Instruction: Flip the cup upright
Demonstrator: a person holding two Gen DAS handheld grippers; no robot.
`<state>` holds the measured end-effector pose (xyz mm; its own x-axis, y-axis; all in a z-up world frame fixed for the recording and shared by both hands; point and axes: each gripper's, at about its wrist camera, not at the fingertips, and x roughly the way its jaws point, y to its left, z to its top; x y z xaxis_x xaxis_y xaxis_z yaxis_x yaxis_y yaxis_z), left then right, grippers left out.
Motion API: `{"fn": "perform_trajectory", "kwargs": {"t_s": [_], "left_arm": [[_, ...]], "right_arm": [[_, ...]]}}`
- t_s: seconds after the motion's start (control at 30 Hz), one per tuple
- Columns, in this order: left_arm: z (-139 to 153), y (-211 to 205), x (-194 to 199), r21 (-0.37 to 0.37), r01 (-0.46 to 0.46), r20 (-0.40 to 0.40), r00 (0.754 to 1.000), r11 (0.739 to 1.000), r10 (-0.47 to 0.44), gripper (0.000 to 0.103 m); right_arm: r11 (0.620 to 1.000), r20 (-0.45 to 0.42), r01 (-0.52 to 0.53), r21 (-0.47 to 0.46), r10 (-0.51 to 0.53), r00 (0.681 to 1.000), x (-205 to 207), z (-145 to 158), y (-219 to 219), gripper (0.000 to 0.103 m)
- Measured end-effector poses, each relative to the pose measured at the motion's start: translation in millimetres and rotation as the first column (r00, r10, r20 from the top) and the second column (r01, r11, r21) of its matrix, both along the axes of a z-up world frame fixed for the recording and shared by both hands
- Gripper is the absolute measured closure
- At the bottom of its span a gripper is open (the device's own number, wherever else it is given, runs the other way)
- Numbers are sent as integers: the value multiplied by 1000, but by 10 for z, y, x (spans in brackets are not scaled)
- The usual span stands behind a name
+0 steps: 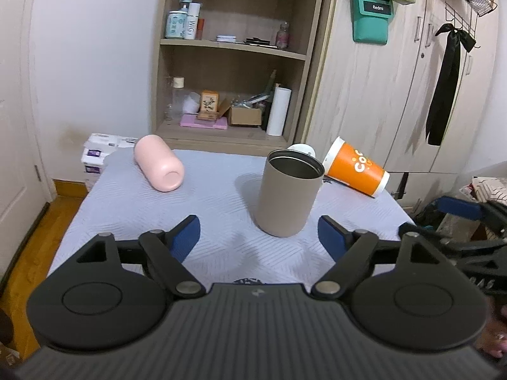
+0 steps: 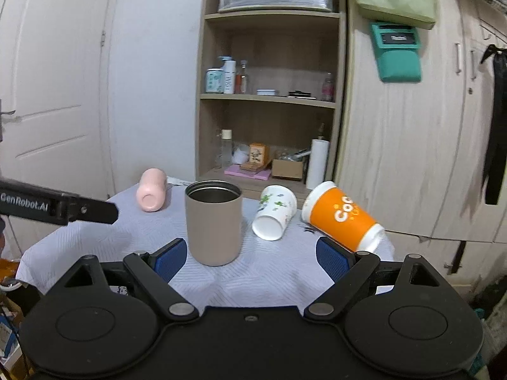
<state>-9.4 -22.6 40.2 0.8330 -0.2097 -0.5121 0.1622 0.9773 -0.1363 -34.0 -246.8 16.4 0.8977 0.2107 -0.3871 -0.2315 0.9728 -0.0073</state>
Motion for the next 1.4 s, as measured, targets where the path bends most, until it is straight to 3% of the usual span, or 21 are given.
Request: {"fn": "perform_trajectory", "kwargs": {"t_s": [0.33, 0.43, 0.73, 1.4], "left_arm": [[64, -62, -122, 60, -46, -7, 999, 997, 46, 0], [84, -42, -117, 64, -66, -23, 997, 996, 68, 0], [47, -4, -78, 116, -127, -83, 987, 985, 137, 0], [-79, -1, 42, 191, -137, -147, 975, 972, 167, 0]], "right_arm": [[998, -58, 58, -39, -60, 997, -35, -2, 77, 0], [995, -117, 80, -62, -87, 989, 10, 5, 130, 0], [994, -114, 90, -65, -97, 989, 6, -1, 199, 0], [990, -129, 123, -65, -131, 983, 73, -15, 243, 0]]}}
